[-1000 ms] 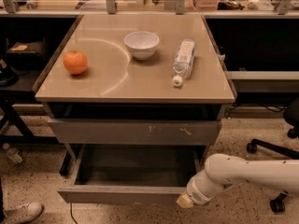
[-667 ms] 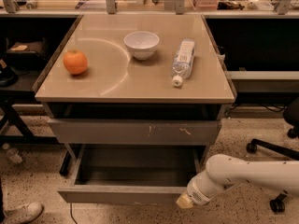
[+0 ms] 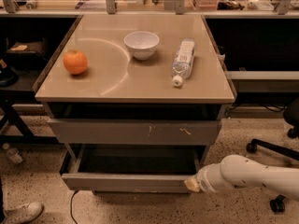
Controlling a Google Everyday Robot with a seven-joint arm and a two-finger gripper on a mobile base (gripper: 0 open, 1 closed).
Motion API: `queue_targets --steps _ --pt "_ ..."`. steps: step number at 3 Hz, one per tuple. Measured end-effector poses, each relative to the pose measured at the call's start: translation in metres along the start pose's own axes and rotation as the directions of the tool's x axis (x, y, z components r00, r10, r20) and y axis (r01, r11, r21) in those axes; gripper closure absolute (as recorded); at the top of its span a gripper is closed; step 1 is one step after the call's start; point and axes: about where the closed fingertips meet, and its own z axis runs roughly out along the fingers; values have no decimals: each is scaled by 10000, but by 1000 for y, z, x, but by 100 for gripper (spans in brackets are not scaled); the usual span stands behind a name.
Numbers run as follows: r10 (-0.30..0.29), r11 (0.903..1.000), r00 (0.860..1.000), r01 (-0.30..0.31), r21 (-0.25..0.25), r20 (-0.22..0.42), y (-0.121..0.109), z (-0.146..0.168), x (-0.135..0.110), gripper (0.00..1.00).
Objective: Close middle drawer
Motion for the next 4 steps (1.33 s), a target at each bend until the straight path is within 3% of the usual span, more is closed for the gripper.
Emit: queue_targets --steps 1,3,4 --pt "323 9954 9973 -381 884 660 -28 -10 -16 100" --pt "525 9955 9968 -570 761 601 -29 -15 -7 100" --pt "1025 9938 9947 -1028 424 90 -19 -30 26 100"
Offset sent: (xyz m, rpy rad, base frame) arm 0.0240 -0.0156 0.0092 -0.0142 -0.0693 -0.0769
